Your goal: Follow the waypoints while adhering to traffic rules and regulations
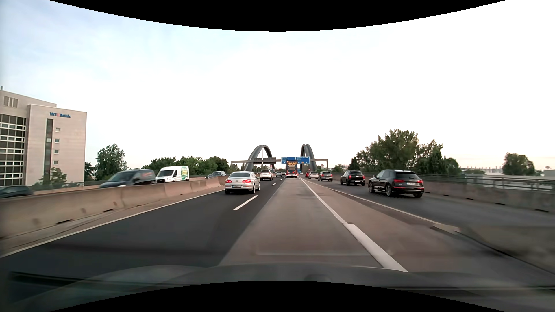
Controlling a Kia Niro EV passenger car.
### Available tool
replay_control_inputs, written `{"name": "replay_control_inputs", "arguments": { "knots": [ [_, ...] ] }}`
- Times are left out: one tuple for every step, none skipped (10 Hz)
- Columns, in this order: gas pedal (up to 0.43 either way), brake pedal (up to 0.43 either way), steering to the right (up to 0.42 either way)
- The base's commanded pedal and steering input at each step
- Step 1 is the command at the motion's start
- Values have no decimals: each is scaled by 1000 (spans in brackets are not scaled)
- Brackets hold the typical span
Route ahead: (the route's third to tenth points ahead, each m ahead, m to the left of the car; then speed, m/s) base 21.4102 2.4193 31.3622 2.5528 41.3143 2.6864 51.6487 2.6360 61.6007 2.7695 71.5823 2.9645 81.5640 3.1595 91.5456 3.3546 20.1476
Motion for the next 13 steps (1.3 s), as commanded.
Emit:
{"name": "replay_control_inputs", "arguments": {
  "knots": [
    [0,0,-5],
    [0,0,-5],
    [0,0,-4],
    [0,0,-5],
    [0,0,-5],
    [0,0,-4],
    [0,0,-4],
    [0,0,-4],
    [0,0,-4],
    [0,0,-4],
    [0,0,-4],
    [0,0,-4],
    [0,0,-4]
  ]
}}
